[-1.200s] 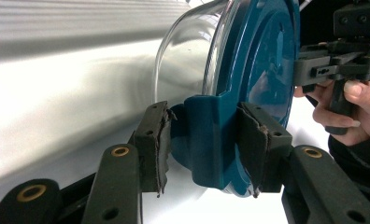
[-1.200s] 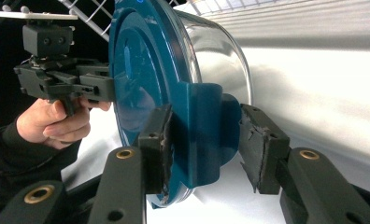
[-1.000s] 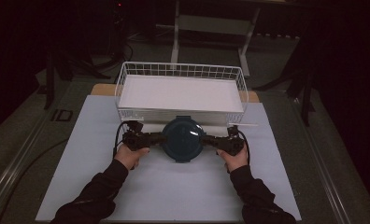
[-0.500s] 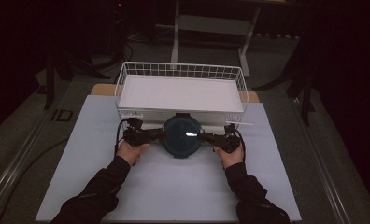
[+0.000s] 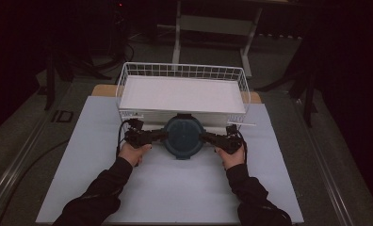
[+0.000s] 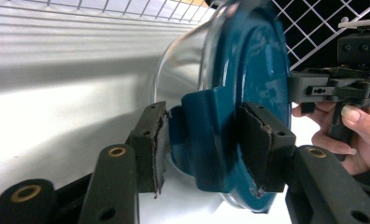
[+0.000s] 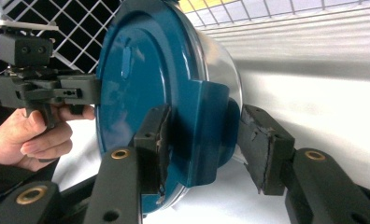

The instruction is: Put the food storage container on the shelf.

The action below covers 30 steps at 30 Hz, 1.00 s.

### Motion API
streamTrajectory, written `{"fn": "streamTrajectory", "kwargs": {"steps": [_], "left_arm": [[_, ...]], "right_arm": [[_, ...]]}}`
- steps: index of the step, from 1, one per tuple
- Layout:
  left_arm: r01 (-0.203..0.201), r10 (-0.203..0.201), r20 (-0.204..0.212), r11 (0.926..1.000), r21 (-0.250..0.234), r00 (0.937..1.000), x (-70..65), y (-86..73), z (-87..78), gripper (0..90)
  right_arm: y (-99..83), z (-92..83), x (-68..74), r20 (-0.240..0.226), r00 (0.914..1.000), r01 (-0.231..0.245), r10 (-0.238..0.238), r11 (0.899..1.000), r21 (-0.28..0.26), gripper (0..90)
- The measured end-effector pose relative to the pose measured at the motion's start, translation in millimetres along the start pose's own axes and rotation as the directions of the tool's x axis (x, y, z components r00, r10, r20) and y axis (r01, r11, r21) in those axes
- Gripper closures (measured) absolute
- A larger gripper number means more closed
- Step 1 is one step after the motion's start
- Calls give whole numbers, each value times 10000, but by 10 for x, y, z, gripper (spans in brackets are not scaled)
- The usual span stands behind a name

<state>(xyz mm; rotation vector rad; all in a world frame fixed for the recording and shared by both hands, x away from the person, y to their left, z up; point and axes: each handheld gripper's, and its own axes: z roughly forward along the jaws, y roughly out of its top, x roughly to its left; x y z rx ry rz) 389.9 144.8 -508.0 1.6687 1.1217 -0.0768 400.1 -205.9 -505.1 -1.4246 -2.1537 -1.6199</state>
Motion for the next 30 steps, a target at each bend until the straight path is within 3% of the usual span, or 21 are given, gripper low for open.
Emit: {"fn": "streamTrajectory", "kwargs": {"steps": [2, 5, 10, 14, 19, 26, 30], "left_arm": [[-524, 520, -542, 9986, -72, 9972, -21, 16, 6, 512], [-492, 485, -590, 9987, -99, 9971, 5, 36, 14, 507], [-330, 319, -584, 9993, -180, 9978, 21, 44, 30, 460], [-138, 121, -764, 9997, -217, 9970, 27, 54, 39, 423], [-277, 264, -1179, 9996, -98, 9927, -7, 91, 43, 408], [-65, 32, -1073, 9995, -305, 9942, -16, 72, 10, 368], [-519, 496, -927, 9984, -221, 9945, -65, 45, -38, 303]], "right_arm": [[-2, 8, 2, 161, 9999, -53, 54, 10000, -34, 521], [-7, 19, -26, 47, 9998, -204, 206, 9996, -211, 498], [2, 24, -6, 527, 9986, -77, 95, 9993, -355, 430], [18, 47, -31, 601, 9981, -126, 158, 9985, -537, 417], [44, 52, -7, 775, 9970, 18, 22, 9987, -509, 403], [41, -5, 55, 820, 9961, 369, -318, 9974, -617, 369], [24, -75, 93, 732, 9966, 429, -386, 9973, -588, 369]]}}
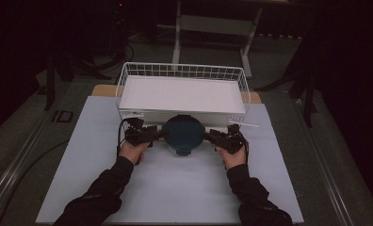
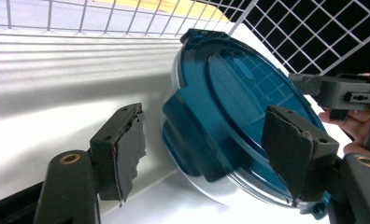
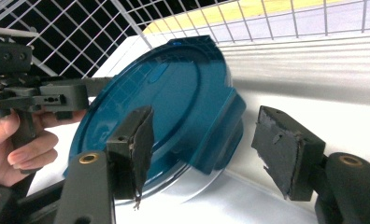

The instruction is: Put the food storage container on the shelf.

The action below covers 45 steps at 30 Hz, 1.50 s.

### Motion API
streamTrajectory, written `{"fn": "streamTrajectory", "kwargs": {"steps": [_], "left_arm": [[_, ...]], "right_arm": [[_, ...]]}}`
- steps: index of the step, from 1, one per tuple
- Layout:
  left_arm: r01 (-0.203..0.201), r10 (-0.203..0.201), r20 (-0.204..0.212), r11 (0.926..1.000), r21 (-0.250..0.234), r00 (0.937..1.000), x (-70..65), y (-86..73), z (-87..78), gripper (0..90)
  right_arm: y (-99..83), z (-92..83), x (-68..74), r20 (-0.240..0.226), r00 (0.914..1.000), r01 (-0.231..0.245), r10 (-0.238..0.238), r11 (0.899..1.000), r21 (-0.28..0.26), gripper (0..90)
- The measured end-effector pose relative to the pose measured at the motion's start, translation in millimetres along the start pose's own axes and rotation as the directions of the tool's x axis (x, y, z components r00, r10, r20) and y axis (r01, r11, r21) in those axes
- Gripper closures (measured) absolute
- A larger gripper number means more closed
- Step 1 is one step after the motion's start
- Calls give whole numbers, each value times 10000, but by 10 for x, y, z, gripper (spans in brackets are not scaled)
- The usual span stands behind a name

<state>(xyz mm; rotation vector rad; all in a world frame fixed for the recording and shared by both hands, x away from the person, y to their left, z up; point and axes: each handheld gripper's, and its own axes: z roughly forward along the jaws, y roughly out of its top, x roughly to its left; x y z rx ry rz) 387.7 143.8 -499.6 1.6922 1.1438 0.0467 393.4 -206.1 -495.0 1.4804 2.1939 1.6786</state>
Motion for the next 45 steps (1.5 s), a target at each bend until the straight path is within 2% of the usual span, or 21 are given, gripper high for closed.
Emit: {"fn": "streamTrajectory", "kwargs": {"steps": [2, 4, 6, 9, 13, 16, 19, 21, 23, 25, 29, 31, 36, 40, 45], "left_arm": [[68, -67, -96, 9999, 99, 9999, -40, -18, -5, 269], [-142, 144, -128, 9998, 139, 9998, -59, -32, -26, 235], [-144, 145, -8, 9996, 237, 9999, -78, -46, -55, 201], [-198, 198, 18, 9997, 140, 9998, -116, -72, -109, 182], [-746, 746, 86, 9972, 2, 9972, -137, -92, -176, 153], [-815, 816, 229, 9967, -52, 9964, -131, -109, -214, 78], [-989, 989, 160, 9951, 15, 9950, -134, -133, -245, 67], [-1089, 1088, 193, 9941, 9, 9939, -142, -148, -277, 67], [-1256, 1256, 277, 9921, -23, 9917, -165, -166, -313, 60], [-1431, 1425, 386, 9896, 139, 9890, -183, -186, -342, 45], [-1861, 1848, 337, 9816, 415, 9822, -234, -252, -395, 40], [-1977, 1961, 364, 9790, 502, 9799, -245, -286, -427, 40], [-2006, 1982, 415, 9773, 677, 9793, -264, -375, -493, 40], [-2206, 2173, 440, 9706, 962, 9751, -302, -462, -520, 40], [-2062, 1989, 670, 9698, 1306, 9777, -341, -575, -539, 40]], "right_arm": [[-11, -25, 26, -9, 9999, 130, -130, 9999, 68, 369], [-23, -51, 69, -9, 9997, 229, -229, 9997, 117, 369], [-36, -81, 113, -27, 9992, 404, -404, 9991, 92, 370], [-62, -129, 177, -191, 9988, 445, -444, 9990, 68, 376], [-101, -165, 292, -343, 9967, 741, -737, 9972, 120, 386], [-158, -177, 417, -583, 9926, 1081, -1061, 9936, 331, 428], [-217, -171, 513, -924, 9879, 1306, -1245, 9894, 637, 589], [-264, -156, 578, -1139, 9843, 1455, -1350, 9853, 898, 766], [-302, -125, 624, -1375, 9815, 1493, -1332, 9822, 1144, 887], [-341, -91, 665, -1561, 9789, 1531, -1322, 9796, 1302, 897], [-394, -12, 724, -1893, 9745, 1519, -1207, 9754, 1596, 898], [-410, 13, 754, -1914, 9730, 1613, -1292, 9733, 1634, 899], [-412, 60, 820, -1961, 9697, 1788, -1460, 9705, 1618, 899], [-400, 108, 841, -1972, 9692, 1807, -1476, 9701, 1619, 899], [-401, 161, 804, -1900, 9735, 1620, -1276, 9706, 1782, 899]]}}
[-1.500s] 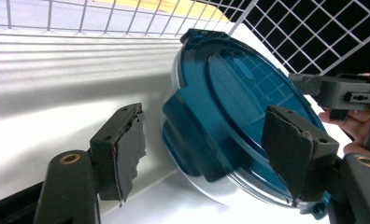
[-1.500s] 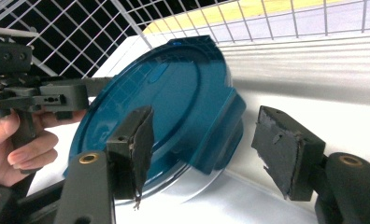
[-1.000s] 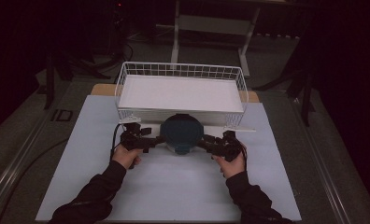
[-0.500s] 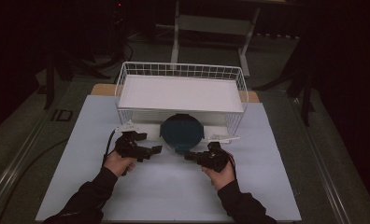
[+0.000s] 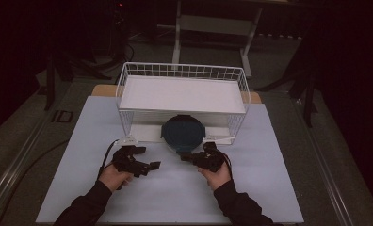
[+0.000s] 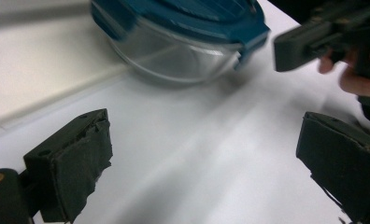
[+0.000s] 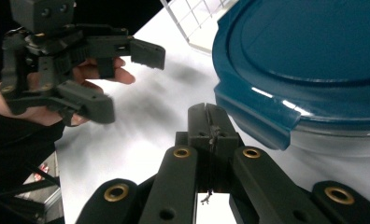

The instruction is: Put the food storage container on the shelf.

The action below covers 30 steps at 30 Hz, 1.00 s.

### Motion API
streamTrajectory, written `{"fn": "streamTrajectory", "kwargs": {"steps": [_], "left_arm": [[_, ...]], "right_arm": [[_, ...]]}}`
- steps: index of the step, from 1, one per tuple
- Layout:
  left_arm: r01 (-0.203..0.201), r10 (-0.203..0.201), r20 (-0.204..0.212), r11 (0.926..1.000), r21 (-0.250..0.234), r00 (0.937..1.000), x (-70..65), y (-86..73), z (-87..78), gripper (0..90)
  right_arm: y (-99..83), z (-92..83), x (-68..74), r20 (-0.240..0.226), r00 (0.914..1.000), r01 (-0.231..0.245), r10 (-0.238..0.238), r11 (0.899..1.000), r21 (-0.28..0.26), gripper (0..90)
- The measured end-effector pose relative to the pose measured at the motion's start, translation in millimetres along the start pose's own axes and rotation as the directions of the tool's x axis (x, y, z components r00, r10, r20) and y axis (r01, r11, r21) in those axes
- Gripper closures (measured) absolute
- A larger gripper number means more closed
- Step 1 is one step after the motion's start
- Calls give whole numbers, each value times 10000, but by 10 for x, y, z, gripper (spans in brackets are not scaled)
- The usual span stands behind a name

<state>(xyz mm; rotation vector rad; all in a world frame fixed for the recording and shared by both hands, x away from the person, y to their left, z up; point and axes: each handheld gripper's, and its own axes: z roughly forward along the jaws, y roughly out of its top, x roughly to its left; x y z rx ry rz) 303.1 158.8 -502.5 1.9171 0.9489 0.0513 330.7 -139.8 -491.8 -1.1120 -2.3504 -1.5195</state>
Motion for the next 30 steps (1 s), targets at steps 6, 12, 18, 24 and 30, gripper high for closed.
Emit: {"fn": "streamTrajectory", "kwargs": {"steps": [6, 12, 18, 24, 30], "left_arm": [[-384, 383, 78, 9992, 138, 9992, -109, -70, -18, 39], [-680, 680, 95, 9977, 8, 9976, -212, -99, -73, 40], [-739, 739, 123, 9973, -9, 9972, -269, -153, -115, 39], [-1053, 1053, -36, 9944, 25, 9944, -309, -173, -107, 39], [-1131, 1130, -79, 9936, -48, 9936, -315, -162, -101, 39]], "right_arm": [[-36, 11, -39, 263, 9996, 21, -25, 9999, 152, 899], [-30, 30, -105, 361, 9993, -122, 120, 9999, 49, 899], [11, 49, -123, 505, 9987, 30, -29, 10000, -11, 899], [90, 86, -230, 806, 9967, -112, 125, 9998, -167, 899], [159, 146, -285, 962, 9953, -61, 76, 9999, -158, 899]]}}
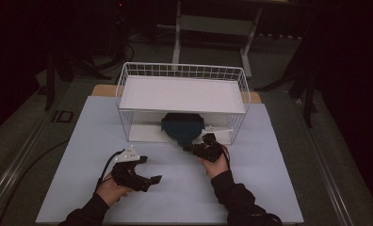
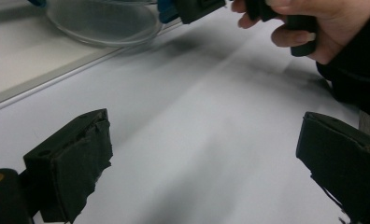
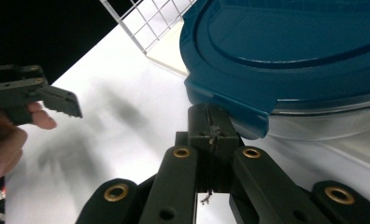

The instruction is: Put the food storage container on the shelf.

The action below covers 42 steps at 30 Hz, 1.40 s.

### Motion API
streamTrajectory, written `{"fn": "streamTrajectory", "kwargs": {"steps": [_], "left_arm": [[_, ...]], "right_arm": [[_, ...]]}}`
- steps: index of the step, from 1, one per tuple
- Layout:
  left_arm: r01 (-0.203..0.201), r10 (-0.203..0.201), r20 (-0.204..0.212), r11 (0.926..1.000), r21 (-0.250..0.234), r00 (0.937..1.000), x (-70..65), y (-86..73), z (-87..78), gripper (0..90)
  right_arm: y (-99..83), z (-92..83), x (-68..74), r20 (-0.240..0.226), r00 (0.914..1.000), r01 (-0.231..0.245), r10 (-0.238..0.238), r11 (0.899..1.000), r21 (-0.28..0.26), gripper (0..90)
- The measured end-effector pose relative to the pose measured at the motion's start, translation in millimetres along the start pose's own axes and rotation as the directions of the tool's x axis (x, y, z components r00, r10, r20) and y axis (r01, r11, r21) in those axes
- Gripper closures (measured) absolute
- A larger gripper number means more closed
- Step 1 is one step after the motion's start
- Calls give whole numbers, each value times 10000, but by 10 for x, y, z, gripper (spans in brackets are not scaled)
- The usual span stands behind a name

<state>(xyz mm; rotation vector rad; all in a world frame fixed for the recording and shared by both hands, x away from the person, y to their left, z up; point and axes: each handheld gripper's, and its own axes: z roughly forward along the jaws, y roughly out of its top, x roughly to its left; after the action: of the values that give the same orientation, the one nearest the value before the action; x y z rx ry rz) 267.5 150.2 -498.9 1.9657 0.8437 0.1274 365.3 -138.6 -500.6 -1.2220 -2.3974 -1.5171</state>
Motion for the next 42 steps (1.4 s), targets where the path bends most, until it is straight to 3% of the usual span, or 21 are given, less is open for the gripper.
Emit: {"fn": "streamTrajectory", "kwargs": {"steps": [13, 23, 27, 32, 33, 35, 42], "left_arm": [[1, 0, 85, 10000, -61, 10000, 0, 1, -12, 39], [-65, 65, 77, 10000, -68, 9999, -9, 0, -26, 39], [-101, 102, 84, 9999, -48, 9999, -14, -1, -22, 40], [-149, 149, 131, 9999, -41, 9998, -43, 5, -18, 39], [-176, 176, 151, 9998, -42, 9997, -50, 6, -16, 39], [-239, 239, 170, 9997, -19, 9996, -65, 6, -11, 39], [-342, 341, 227, 9994, 29, 9992, -91, 1, -8, 39]], "right_arm": [[132, 119, -165, 362, 9978, -550, 558, 9982, -228, 899], [171, 140, -137, 347, 9990, -263, 270, 9995, -199, 884], [85, 78, -87, 252, 9997, -5, 12, 9996, -271, 739], [-36, -51, 26, 175, 9980, 614, -604, 9962, -624, 367], [-45, -65, 38, 187, 9977, 659, -647, 9954, -700, 338], [-82, -128, 74, -168, 9972, 709, -726, 9939, -840, 217], [-179, -261, 143, -423, 9955, 805, -850, 9919, -984, 166]]}}
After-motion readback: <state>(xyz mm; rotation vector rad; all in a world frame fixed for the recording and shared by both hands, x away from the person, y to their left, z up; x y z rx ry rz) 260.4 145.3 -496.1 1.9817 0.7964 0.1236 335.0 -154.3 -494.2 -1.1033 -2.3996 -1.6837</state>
